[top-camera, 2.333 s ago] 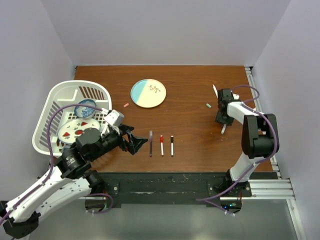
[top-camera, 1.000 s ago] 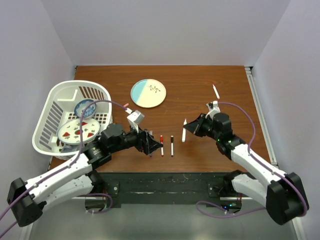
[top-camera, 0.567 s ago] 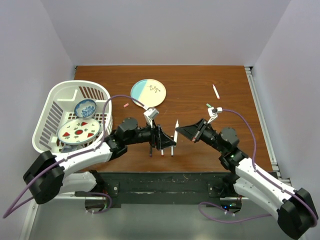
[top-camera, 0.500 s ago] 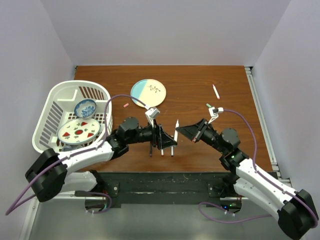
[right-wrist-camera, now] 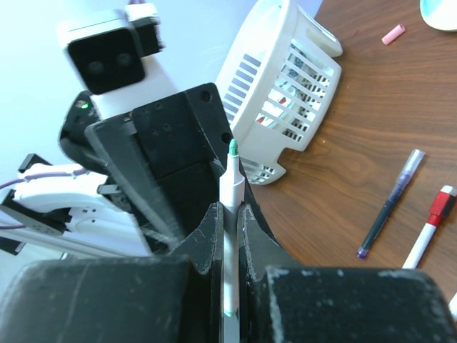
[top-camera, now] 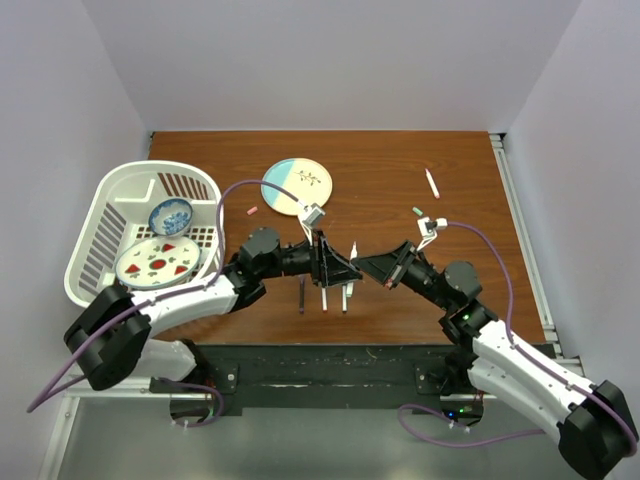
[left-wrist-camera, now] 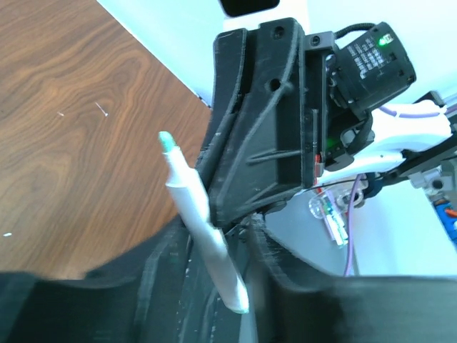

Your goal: Insert the pens into the pen caps

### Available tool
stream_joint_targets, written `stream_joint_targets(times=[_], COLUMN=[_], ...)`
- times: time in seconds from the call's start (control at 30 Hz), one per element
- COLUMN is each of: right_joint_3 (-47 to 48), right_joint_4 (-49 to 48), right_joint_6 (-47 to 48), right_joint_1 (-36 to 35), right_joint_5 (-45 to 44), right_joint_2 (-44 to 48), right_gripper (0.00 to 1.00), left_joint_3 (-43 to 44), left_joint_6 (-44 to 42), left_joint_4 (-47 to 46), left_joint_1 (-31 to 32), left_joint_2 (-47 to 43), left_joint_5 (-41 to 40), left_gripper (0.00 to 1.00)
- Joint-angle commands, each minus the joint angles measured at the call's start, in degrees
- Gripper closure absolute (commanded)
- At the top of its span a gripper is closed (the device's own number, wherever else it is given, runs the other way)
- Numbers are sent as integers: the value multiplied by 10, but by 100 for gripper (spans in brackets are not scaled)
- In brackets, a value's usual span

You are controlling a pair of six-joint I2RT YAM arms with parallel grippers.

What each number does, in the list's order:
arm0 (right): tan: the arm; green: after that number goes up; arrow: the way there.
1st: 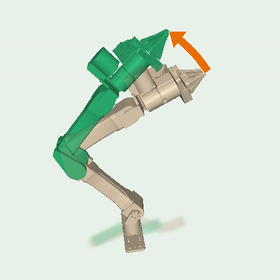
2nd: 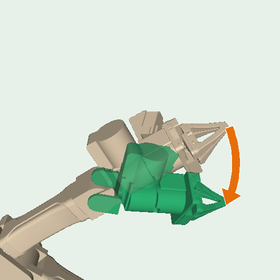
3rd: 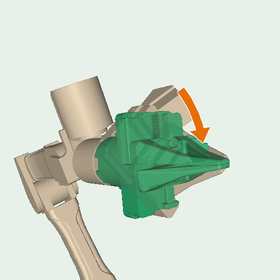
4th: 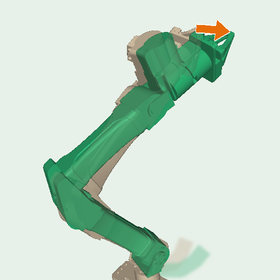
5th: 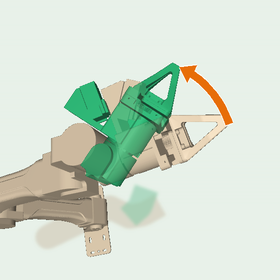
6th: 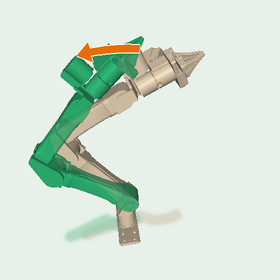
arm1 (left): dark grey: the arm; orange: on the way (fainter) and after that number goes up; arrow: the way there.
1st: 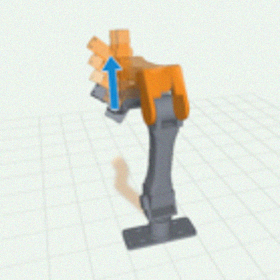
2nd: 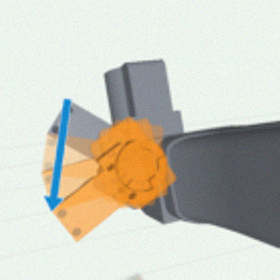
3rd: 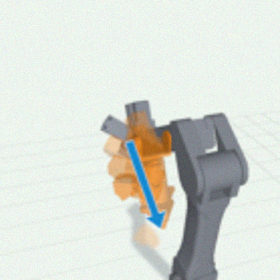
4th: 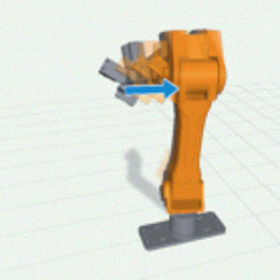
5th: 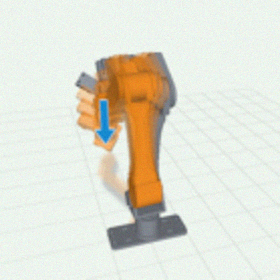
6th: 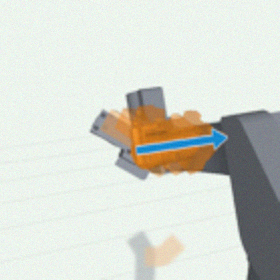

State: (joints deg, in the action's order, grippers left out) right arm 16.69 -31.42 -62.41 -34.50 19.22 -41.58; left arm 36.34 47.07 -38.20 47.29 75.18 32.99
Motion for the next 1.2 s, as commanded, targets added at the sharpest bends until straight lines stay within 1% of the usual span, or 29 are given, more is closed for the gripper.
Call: stream_joint_targets(times=[0.0,0.03,0.07,0.13,0.17,0.2,0.33,0.37,0.43,0.47,0.5,0.53,0.57,0.6,0.67,0.7,0.73,0.77,0.8,0.83,0.87,0.9,0.93,1.0,1.07,1.1,1.13,1.17], right_joint_3=[-5,-3,-3,1,3,5,35,43,82,98,113,142,156,170,209,222,254,273,293,328,345,363,395,414,439,448,460,467], right_joint_4=[-31,-31,-31,-32,-29,-28,16,46,93,154,182,209,264,286,331,342,356,399,417,433,461,478,492,506,518,522,520,521], right_joint_6=[2,2,3,4,7,9,43,68,107,153,177,197,234,250,299,315,331,358,376,396,437,454,471,525,549,552,559,572], right_joint_1=[-4,-4,-3,-4,-4,-3,-3,-3,-3,-3,-3,-4,-4,-2,-3,-2,-2,-2,-2,0,2,10,15,40,81,124,143,159], right_joint_5=[2,1,2,2,2,1,-14,-18,-44,-58,-72,-117,-140,-165,-191,-191,-205,-241,-254,-268,-277,-305,-325,-364,-346,-336,-306,-293], right_joint_2=[5,4,3,0,-2,-3,2,9,18,22,26,26,25,22,16,-1,-14,-30,-52,-93,-121,-146,-201,-249,-312,-332,-347,-384], right_gripper=[100,100,100,100,100,100,80,73,67,63,61,60,59,59,58,56,55,55,55,55,55,55,55,55,55,55,55,55], left_joint_3=[15,14,12,9,8,8,7,8,10,14,14,15,20,24,37,43,48,61,68,79,84,89,91,95,92,92,92,91], left_joint_6=[25,29,32,38,39,41,32,26,0,-12,-34,-45,-57,-80,-105,-128,-139,-151,-175,-189,-202,-226,-238,-267,-283,-296,-301,-307], left_joint_4=[-72,-82,-86,-99,-101,-101,-80,-68,-8,13,56,82,111,173,226,279,305,333,380,418,441,483,500,541,560,580,590,597], left_joint_1=[1,0,1,0,1,1,1,0,-1,0,0,-2,-2,-1,-1,-1,-2,-2,-2,-2,-2,-1,-2,-2,-2,-2,-3,-3], left_joint_2=[15,16,19,20,21,21,11,4,-6,-19,-27,-48,-60,-71,-109,-121,-145,-156,-166,-188,-198,-208,-229,-250,-276,-283,-295,-301], left_joint_5=[37,40,46,53,58,60,64,61,52,40,34,25,-2,-17,-48,-57,-69,-94,-108,-121,-149,-164,-177,-206,-222,-227,-233,-237], left_gripper=[65,69,77,87,96,100,100,100,100,100,100,100,100,100,100,100,100,100,100,100,100,100,100,100,100,100,100,100])
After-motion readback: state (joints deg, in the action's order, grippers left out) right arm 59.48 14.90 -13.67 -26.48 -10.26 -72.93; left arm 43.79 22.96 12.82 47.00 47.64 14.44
